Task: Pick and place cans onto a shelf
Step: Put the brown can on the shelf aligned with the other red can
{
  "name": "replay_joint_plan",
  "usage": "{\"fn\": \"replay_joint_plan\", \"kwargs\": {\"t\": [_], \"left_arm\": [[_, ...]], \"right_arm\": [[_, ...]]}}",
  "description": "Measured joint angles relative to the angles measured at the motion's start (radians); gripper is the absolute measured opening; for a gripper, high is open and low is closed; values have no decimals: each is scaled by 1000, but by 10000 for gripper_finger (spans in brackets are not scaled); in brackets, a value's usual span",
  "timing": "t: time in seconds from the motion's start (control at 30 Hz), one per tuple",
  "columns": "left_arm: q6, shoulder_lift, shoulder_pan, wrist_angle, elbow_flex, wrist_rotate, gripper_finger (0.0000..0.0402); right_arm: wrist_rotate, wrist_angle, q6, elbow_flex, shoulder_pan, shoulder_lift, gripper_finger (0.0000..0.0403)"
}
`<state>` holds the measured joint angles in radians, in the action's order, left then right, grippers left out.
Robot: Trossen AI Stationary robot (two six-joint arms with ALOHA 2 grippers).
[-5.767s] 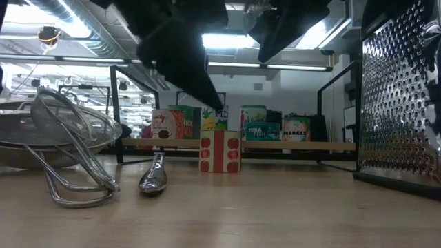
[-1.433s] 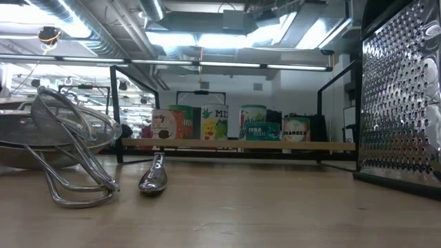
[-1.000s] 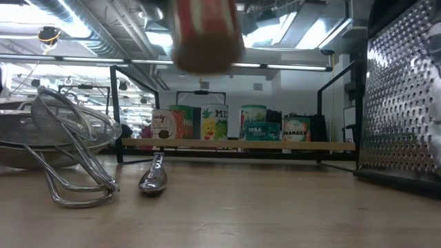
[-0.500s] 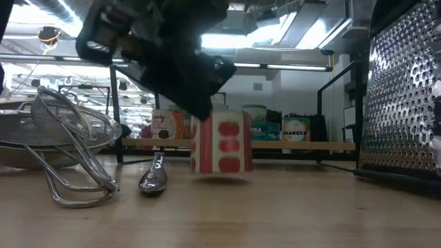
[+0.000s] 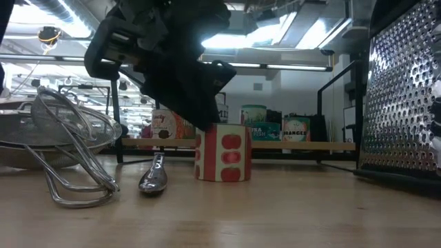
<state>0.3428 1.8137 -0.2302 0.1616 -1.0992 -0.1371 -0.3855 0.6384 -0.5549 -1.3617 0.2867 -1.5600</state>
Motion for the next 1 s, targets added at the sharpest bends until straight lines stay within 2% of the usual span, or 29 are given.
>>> {"fn": "replay_joint_plan", "kwargs": {"t": [0.27, 0.53, 0.67, 0.9, 1.0], "left_arm": [[-1, -35, -14, 3, 0, 9, 77], [-33, -151, -49, 32, 0, 39, 77], [-100, -243, -81, 113, 0, 116, 77], [-261, -396, -162, 300, 0, 264, 77], [-313, -443, -199, 347, 0, 311, 77]], "right_arm": [[1, -9, -4, 0, 0, 0, 143], [3, -76, -5, 0, 0, 0, 143], [6, -154, -5, 0, -1, 0, 143], [161, -284, 3, 0, -10, -29, 143], [167, -336, 66, 0, -35, -68, 143]]}}
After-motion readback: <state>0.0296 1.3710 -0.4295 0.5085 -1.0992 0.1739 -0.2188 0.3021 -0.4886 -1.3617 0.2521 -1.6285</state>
